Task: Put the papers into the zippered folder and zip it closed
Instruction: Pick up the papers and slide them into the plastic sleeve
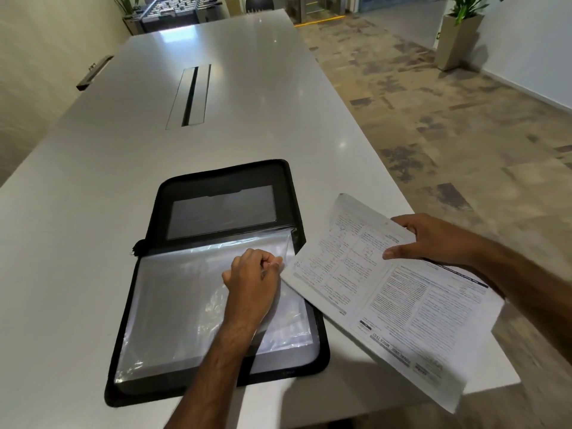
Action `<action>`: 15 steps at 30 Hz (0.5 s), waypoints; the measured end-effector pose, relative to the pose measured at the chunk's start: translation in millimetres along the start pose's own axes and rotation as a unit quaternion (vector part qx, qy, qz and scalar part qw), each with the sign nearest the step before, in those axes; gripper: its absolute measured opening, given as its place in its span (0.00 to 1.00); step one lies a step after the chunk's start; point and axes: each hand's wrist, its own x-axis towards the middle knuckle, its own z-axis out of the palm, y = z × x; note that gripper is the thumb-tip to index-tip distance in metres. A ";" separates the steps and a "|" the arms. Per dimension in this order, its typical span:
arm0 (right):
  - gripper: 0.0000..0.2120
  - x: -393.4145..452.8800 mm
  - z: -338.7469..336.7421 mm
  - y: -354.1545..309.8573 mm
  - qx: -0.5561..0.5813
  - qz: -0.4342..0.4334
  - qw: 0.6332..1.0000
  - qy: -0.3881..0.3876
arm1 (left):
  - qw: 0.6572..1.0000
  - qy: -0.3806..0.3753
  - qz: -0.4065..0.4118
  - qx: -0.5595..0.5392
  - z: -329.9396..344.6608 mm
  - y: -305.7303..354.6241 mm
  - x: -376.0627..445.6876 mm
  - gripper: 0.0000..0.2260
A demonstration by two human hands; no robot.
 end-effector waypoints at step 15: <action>0.21 63.8 20.8 -28.8 -0.112 -0.036 0.983 -0.139 | 1.000 -0.019 -0.017 -0.002 -3.9 8.4 3.7 0.11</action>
